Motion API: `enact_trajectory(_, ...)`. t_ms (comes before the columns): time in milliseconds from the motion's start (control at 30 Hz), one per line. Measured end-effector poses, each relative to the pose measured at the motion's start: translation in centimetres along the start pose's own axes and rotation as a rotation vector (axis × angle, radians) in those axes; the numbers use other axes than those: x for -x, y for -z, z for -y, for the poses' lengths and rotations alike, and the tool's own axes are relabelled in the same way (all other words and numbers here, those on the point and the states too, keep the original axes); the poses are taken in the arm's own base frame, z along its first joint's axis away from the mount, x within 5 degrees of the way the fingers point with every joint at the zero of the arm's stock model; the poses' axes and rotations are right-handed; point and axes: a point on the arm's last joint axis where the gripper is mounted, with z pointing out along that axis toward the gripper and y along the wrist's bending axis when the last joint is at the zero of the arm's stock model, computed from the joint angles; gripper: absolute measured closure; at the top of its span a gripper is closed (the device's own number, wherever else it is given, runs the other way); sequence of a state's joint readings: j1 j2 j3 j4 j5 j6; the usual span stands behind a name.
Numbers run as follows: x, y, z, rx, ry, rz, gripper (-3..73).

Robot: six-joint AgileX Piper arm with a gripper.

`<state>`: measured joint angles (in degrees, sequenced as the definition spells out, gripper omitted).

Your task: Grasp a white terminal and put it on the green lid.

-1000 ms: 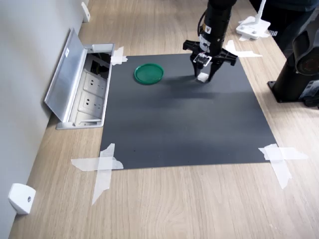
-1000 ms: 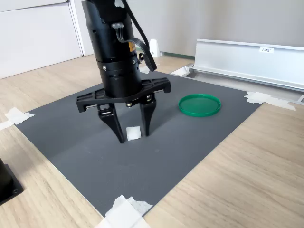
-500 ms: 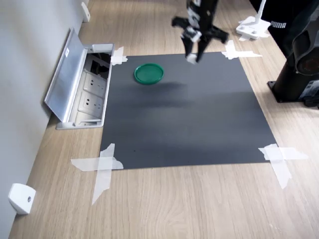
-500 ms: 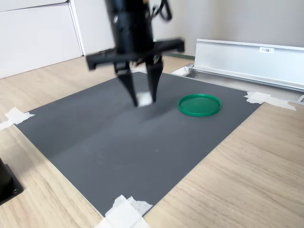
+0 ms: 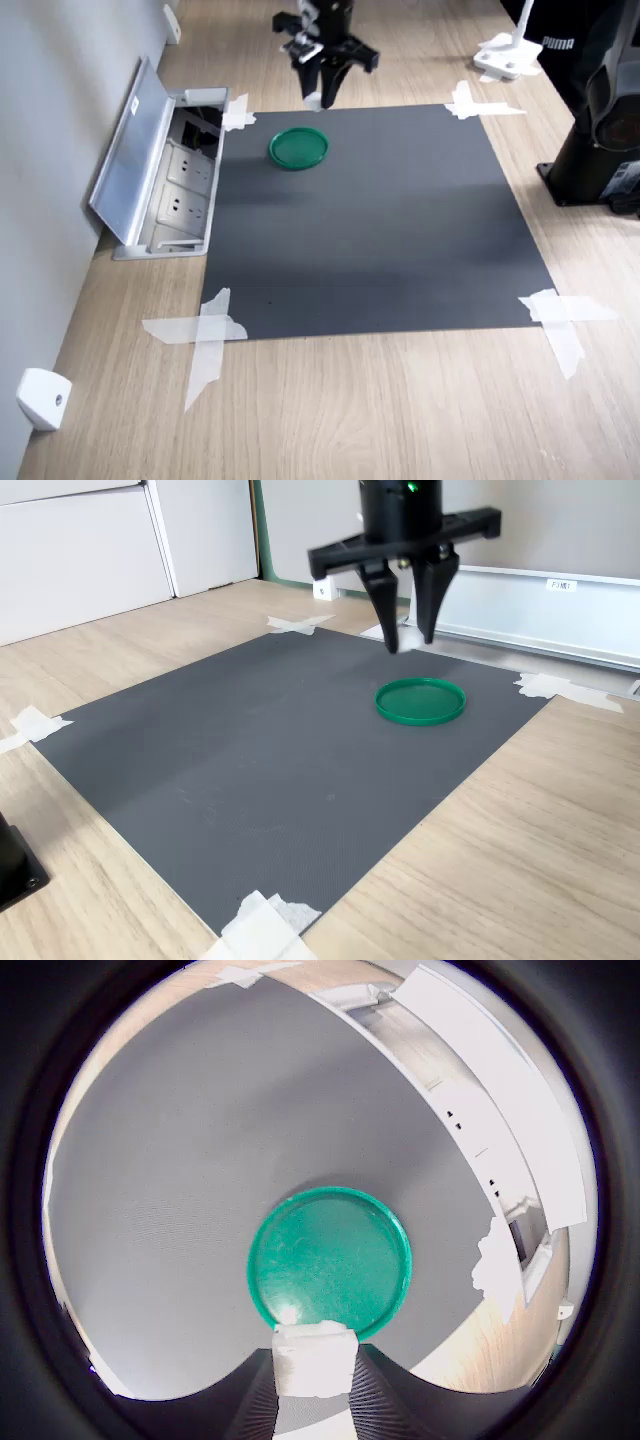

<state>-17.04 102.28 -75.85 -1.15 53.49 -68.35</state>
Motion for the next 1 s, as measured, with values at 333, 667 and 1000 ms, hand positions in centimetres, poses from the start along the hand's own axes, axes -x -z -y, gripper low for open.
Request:
enact_trajectory(333,1.5,-4.2,0.0,0.035,0.037,-0.034,42.7)
enact_trajectory(667,1.4,-5.2,0.3,0.011,0.088,-0.073,42.7)
enact_trajectory(1000,1.9,-5.0,0.9,-0.041,0.032,-0.033,11.7)
